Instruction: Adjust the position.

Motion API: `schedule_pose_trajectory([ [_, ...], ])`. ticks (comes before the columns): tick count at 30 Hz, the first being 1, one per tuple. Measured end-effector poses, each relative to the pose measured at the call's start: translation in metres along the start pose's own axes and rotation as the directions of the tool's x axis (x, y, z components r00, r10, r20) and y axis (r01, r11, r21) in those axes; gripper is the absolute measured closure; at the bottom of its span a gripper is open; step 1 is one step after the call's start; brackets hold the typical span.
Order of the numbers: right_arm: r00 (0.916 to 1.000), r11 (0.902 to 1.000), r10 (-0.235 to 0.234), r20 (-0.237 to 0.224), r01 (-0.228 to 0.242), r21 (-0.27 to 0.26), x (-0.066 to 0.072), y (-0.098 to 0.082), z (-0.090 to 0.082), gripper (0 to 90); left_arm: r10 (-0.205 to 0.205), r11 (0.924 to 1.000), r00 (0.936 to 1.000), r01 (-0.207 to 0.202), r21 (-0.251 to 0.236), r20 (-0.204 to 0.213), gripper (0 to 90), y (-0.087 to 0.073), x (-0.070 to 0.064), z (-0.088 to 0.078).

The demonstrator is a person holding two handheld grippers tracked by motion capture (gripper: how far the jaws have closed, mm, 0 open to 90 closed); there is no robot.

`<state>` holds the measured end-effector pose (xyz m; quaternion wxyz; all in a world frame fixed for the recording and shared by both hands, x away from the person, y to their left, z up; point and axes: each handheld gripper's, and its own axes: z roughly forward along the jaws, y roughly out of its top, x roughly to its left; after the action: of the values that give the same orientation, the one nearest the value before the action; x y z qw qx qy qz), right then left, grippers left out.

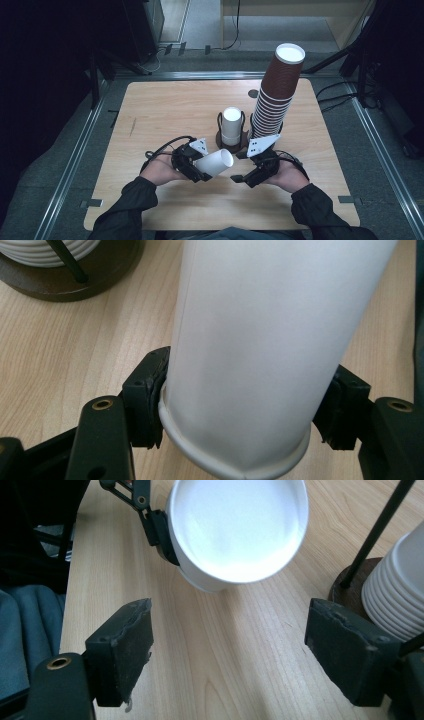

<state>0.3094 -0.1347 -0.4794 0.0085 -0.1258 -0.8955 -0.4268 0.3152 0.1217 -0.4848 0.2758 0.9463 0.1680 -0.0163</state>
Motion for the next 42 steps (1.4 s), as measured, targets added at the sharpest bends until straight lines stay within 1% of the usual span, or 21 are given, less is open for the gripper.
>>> schedule_pose_trajectory([
  [2,1.0000,0.9999,-0.008,0.000,0.008,0.008,0.000,0.000,0.001,19.6,0.013,0.9997,0.9999,-0.012,0.022,-0.007,33.9,0.000,0.000,0.002],
  [4,0.9996,0.9996,-0.027,-0.005,0.027,0.006,-0.001,0.000,0.003,19.7,0.016,0.9995,0.9999,-0.016,0.028,0.007,33.9,0.001,-0.001,0.005],
  [6,0.9998,0.9998,-0.019,-0.009,0.019,0.012,0.000,0.001,0.003,20.0,0.018,0.9992,0.9997,-0.019,0.035,0.014,33.9,0.001,-0.001,0.006],
  [9,0.9989,0.9990,-0.044,-0.015,0.044,0.007,0.001,0.003,0.005,20.7,0.031,0.9979,0.9989,-0.033,0.055,0.035,33.9,0.004,-0.003,0.011],
  [10,0.9990,0.9992,-0.038,-0.023,0.038,0.013,0.002,0.004,0.006,20.7,0.031,0.9979,0.9989,-0.033,0.055,0.035,33.9,0.004,-0.003,0.011],
  [15,0.9975,0.9976,-0.066,-0.026,0.066,0.019,0.003,0.007,0.011,21.8,0.059,0.9950,0.9963,-0.063,0.077,0.062,33.9,0.008,-0.009,0.017],
  [17,0.9968,0.9970,-0.068,-0.041,0.069,0.034,0.005,0.009,0.015,24.5,0.076,0.9934,0.9946,-0.081,0.081,0.071,33.4,0.010,-0.011,0.019],
  [19,0.9957,0.9959,-0.083,-0.041,0.084,0.033,0.005,0.009,0.016,25.0,0.076,0.9939,0.9946,-0.081,0.074,0.071,31.6,0.010,-0.012,0.020],
  [20,0.9949,0.9953,-0.087,-0.051,0.089,0.037,0.006,0.010,0.016,33.7,0.076,0.9935,0.9947,-0.082,0.079,0.068,31.0,0.010,-0.012,0.020],
  [22,0.9939,0.9946,-0.098,-0.050,0.100,0.029,0.007,0.010,0.015,34.0,0.080,0.9936,0.9947,-0.085,0.074,0.066,30.1,0.010,-0.012,0.020],
  [25,0.9930,0.9950,-0.097,-0.067,0.098,0.017,0.007,0.012,0.014,35.5,0.095,0.9933,0.9936,-0.099,0.059,0.061,27.7,0.009,-0.012,0.017],
  [26,0.9927,0.9955,-0.093,-0.077,0.094,0.009,0.007,0.012,0.013,35.6,0.090,0.9944,0.9940,-0.093,0.050,0.062,25.4,0.009,-0.012,0.016],
  [28,0.9936,0.9964,-0.085,-0.074,0.084,-0.007,0.006,0.013,0.011,35.7,0.060,0.9982,0.9953,-0.060,0.003,0.077,17.1,0.010,-0.010,0.012],
  [29,0.9944,0.9971,-0.075,-0.074,0.074,-0.015,0.006,0.014,0.009,35.7,0.060,0.9982,0.9953,-0.060,0.003,0.077,13.9,0.010,-0.010,0.012],
  [30,0.9949,0.9975,-0.068,-0.075,0.067,-0.022,0.005,0.014,0.007,35.7,0.057,0.9979,0.9953,-0.054,-0.038,0.078,11.7,0.010,-0.009,0.007],
  [31,0.9949,0.9975,-0.068,-0.075,0.067,-0.022,0.005,0.014,0.007,35.7,0.057,0.9979,0.9953,-0.054,-0.038,0.078,10.4,0.010,-0.009,0.007],
  [32,0.9956,0.9974,-0.061,-0.071,0.058,-0.042,0.004,0.013,0.004,35.7,0.054,0.9968,0.9968,-0.050,-0.062,0.059,9.3,0.010,-0.008,0.003],
  [37,0.9971,0.9957,-0.046,-0.061,0.041,-0.083,0.001,0.011,-0.006,35.7,0.038,0.9929,0.9990,-0.035,-0.113,0.023,8.5,0.006,-0.007,-0.003],
  [40,0.9973,0.9918,-0.037,-0.063,0.029,-0.124,0.000,0.010,-0.011,35.7,0.038,0.9862,0.9989,-0.033,-0.162,0.028,8.6,0.004,-0.007,-0.007],
  [41,0.9973,0.9918,-0.037,-0.063,0.029,-0.124,0.000,0.010,-0.011,35.7,0.038,0.9862,0.9989,-0.033,-0.162,0.028,8.7,0.004,-0.007,-0.007],
  [42,0.9970,0.9886,-0.032,-0.071,0.022,-0.149,0.000,0.010,-0.014,35.7,0.029,0.9805,0.9990,-0.022,-0.195,0.033,8.7,0.004,-0.008,-0.009],
])
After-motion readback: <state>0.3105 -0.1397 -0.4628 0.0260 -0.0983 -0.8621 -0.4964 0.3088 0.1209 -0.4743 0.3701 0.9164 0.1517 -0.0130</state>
